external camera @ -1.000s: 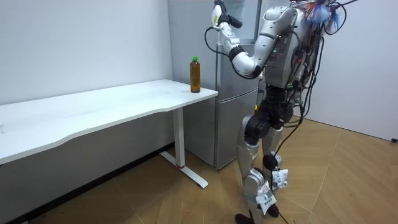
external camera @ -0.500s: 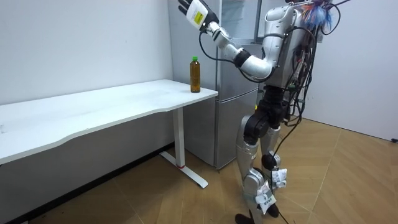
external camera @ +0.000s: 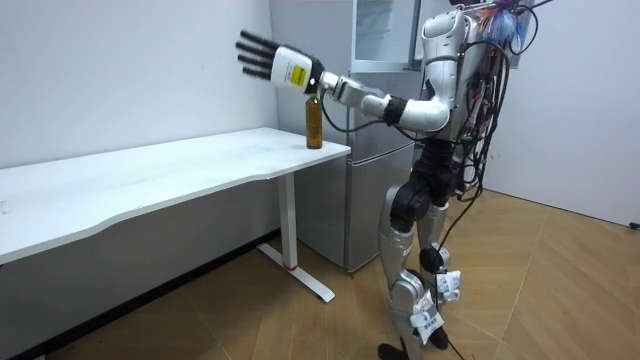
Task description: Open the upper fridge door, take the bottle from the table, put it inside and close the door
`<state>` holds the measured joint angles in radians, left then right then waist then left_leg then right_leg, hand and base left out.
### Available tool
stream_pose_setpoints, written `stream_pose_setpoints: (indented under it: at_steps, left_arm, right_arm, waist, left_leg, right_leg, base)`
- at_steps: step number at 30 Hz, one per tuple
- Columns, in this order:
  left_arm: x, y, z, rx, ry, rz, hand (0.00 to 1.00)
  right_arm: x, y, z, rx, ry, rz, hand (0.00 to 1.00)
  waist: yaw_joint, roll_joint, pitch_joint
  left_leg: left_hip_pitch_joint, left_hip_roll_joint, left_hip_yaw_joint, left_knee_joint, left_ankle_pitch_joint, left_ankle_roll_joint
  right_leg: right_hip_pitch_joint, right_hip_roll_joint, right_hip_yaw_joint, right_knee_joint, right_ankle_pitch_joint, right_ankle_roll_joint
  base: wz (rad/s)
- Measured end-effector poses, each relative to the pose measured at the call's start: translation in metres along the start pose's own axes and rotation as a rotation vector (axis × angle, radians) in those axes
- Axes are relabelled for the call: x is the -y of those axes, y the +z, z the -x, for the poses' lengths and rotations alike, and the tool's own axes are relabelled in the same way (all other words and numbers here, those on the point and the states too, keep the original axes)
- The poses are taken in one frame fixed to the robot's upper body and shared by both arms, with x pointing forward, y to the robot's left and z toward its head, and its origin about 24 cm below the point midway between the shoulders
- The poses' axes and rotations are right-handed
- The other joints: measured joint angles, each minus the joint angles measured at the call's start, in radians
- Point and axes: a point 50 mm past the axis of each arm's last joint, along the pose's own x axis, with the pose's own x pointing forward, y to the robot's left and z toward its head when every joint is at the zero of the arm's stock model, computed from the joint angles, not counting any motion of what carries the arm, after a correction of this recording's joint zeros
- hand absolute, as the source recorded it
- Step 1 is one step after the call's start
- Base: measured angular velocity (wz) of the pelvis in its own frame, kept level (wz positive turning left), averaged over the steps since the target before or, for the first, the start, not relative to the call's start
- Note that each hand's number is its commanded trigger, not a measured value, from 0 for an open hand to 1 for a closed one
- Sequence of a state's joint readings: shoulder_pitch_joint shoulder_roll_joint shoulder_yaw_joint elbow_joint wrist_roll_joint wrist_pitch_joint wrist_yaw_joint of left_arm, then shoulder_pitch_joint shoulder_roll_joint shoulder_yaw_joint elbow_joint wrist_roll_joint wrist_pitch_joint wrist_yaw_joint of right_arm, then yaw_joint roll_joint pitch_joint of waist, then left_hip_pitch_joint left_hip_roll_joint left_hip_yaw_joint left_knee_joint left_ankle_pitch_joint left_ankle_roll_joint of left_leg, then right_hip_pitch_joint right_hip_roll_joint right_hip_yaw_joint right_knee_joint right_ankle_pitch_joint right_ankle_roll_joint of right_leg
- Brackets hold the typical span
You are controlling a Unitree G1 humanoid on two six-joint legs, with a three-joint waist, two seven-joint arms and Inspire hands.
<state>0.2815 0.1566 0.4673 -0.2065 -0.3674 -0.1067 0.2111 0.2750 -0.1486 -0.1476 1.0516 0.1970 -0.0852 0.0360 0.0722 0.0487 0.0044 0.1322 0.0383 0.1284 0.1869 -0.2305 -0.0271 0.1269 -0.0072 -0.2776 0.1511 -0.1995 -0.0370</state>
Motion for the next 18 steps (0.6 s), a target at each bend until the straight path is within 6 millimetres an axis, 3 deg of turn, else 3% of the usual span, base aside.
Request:
stream_pose_setpoints:
  at_steps: [6,7,11,18]
  left_arm:
    - [-0.026,-0.074,0.029,-0.315,0.068,-0.169,0.0]
    - [-0.031,-0.091,0.04,-0.397,0.066,-0.215,0.0]
    - [-0.043,-0.134,0.073,-0.622,0.052,-0.327,0.0]
    - [-0.067,-0.178,0.14,-0.96,0.047,-0.433,0.0]
  right_arm:
    - [0.0,-0.003,0.0,-0.013,0.027,-0.022,0.0]
    - [0.0,-0.005,0.001,-0.019,0.034,-0.018,0.0]
    - [0.001,-0.003,0.001,-0.012,0.05,-0.026,0.0]
    - [-0.001,-0.002,0.0,-0.004,0.067,-0.02,0.0]
  waist:
    - [-0.014,-0.007,0.0002]
    - [-0.014,-0.005,-0.0037]
    - [-0.016,-0.015,-0.0054]
    - [-0.038,-0.028,-0.0075]
  left_leg:
    - [0.02,0.0,0.005,-0.001,0.0,0.0]
    - [0.02,0.0,0.008,-0.001,0.0,0.0]
    - [0.018,0.001,0.004,0.001,0.0,0.0]
    - [0.036,0.002,0.008,-0.005,0.0,0.0]
  right_leg:
    - [0.022,0.0,0.004,0.0,-0.002,0.001]
    - [0.021,0.0,0.006,0.001,-0.002,0.001]
    - [0.015,0.0,0.004,0.002,-0.003,-0.001]
    - [0.032,0.001,0.005,0.002,-0.007,-0.001]
  base:
    - [0.0]
    - [-0.04]
    - [0.0]
    - [0.0]
